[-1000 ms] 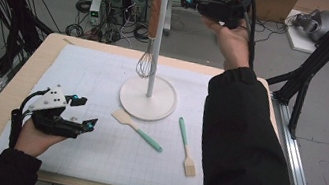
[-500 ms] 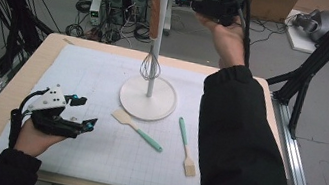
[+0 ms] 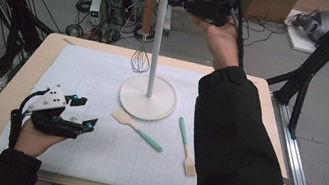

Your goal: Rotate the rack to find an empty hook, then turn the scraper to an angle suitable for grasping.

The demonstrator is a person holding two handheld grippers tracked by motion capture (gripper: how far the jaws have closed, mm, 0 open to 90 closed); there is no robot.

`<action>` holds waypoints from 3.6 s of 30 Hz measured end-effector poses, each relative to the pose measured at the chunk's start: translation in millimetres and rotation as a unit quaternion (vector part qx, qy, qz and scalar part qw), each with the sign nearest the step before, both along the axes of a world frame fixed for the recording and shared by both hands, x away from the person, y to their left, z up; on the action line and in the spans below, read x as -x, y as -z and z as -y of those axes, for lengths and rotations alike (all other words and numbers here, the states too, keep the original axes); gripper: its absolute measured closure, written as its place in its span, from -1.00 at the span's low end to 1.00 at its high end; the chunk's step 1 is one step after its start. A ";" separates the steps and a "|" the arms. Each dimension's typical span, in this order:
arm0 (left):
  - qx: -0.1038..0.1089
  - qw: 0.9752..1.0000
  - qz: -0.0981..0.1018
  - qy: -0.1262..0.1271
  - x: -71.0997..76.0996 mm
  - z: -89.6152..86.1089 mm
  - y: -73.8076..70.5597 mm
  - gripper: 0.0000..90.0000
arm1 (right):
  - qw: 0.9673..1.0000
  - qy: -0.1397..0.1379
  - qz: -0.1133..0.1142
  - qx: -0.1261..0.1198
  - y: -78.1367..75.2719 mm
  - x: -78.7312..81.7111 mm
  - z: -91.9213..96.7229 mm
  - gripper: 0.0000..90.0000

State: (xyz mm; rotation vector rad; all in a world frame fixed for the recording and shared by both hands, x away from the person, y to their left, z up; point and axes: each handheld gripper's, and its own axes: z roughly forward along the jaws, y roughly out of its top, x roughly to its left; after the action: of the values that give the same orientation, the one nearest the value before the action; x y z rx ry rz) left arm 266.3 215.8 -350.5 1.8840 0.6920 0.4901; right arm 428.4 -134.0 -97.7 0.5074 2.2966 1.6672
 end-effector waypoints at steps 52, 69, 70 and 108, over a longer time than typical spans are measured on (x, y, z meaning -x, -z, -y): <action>0.002 1.000 0.002 -0.001 1.9 -2.4 -1.7 -0.48 | 1.000 -0.003 0.000 -0.007 9.1 19.9 -1.0 0.96; 0.004 1.000 0.001 -0.002 1.8 -3.9 -1.7 -0.48 | 1.000 -0.005 -0.016 -0.018 32.8 32.4 18.4 0.71; 0.004 1.000 0.001 -0.001 1.5 -3.8 -1.7 -0.48 | 1.000 -0.006 -0.018 -0.017 34.4 33.2 20.0 0.70; 0.003 1.000 0.001 0.000 0.7 -5.4 -2.0 -0.48 | 0.999 0.007 -0.049 -0.002 98.7 65.6 43.7 0.14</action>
State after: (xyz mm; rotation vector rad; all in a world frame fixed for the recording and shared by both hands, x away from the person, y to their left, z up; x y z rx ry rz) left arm 265.5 221.3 -348.5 1.8765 0.6921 0.4898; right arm 362.8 -177.8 -196.4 0.6180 2.3533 1.6769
